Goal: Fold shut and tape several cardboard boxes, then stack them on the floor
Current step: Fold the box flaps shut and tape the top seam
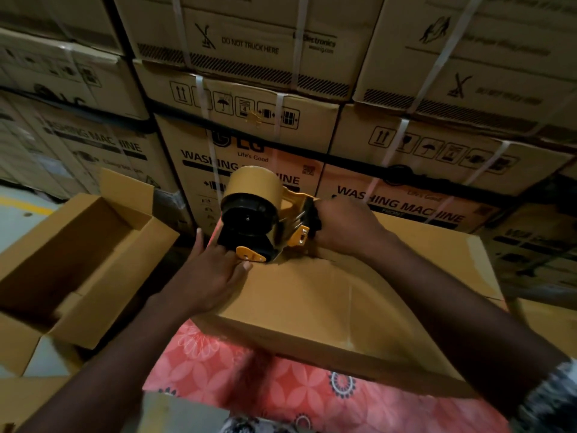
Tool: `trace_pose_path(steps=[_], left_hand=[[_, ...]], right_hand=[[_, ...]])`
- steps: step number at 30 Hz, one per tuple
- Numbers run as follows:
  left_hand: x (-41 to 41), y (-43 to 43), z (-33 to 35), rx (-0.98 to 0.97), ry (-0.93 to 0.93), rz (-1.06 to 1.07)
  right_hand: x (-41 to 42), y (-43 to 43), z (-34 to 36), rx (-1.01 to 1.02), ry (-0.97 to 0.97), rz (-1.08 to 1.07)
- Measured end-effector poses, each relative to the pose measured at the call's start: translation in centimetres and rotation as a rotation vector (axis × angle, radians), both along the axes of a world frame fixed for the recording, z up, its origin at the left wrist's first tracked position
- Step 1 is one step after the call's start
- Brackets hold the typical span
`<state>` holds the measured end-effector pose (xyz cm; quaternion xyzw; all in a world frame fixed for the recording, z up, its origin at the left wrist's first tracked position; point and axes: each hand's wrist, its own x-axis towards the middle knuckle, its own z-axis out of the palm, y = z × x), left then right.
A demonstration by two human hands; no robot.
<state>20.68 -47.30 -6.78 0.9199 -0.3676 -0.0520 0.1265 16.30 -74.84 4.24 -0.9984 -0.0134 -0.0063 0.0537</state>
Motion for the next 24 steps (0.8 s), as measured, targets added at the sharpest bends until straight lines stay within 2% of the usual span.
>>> trace_pose_path(steps=[8, 15, 20, 24], left_hand=[[-0.3, 0.2, 0.3, -0.020, -0.023, 0.041], [-0.2, 0.4, 0.3, -0.033, 0.028, 0.054], [-1.3, -1.1, 0.4, 0.016, -0.035, 0.114], [-3.4, -4.9, 0.7, 0.024, -0.055, -0.020]], right_hand=[[-0.8, -0.4, -0.6, 0.031, 0.114, -0.063], [-3.1, -4.5, 2.5, -0.086, 0.166, -0.083], [-4.1, -5.2, 3.2, -0.095, 0.199, -0.081], [-3.7, -4.5, 3.5, -0.168, 0.127, -0.030]])
